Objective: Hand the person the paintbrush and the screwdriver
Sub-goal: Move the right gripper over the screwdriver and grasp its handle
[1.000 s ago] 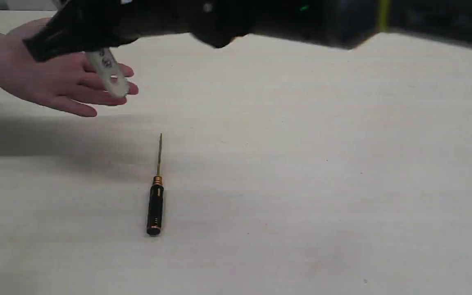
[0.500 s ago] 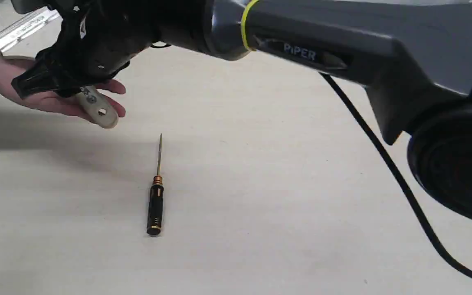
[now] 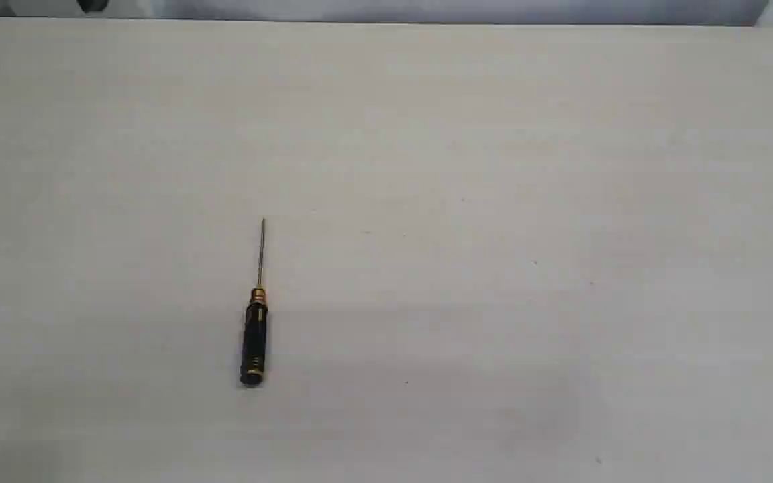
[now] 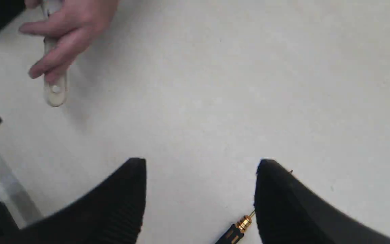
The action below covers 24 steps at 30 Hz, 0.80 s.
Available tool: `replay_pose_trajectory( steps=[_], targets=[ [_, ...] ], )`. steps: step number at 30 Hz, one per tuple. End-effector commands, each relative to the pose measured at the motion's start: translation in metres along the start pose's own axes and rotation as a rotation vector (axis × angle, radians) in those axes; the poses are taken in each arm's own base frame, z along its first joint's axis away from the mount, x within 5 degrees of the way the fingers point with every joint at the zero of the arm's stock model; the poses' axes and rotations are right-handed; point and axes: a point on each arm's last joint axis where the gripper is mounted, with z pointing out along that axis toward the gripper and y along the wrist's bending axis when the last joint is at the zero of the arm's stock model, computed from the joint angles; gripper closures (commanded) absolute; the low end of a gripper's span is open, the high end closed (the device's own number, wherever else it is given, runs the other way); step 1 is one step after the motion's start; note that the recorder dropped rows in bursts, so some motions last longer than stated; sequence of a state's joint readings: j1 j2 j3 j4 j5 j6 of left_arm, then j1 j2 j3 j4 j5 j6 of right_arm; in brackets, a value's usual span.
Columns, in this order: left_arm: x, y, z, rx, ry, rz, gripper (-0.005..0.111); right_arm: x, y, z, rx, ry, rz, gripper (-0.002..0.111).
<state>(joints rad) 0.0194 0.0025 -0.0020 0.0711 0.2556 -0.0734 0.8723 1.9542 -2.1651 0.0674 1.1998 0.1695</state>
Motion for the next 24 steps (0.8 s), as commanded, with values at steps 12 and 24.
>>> replay_pose_trajectory(
  steps=[12, 24],
  targets=[
    [0.0, -0.001, 0.0, 0.01, -0.006, -0.005, 0.107, 0.043, -0.021, 0.061, 0.162, 0.24, 0.085, 0.057],
    [0.0, -0.001, 0.0, 0.009, -0.006, -0.002, 0.107, 0.086, -0.029, 0.149, 0.153, 0.431, 0.122, 0.057]
  ],
)
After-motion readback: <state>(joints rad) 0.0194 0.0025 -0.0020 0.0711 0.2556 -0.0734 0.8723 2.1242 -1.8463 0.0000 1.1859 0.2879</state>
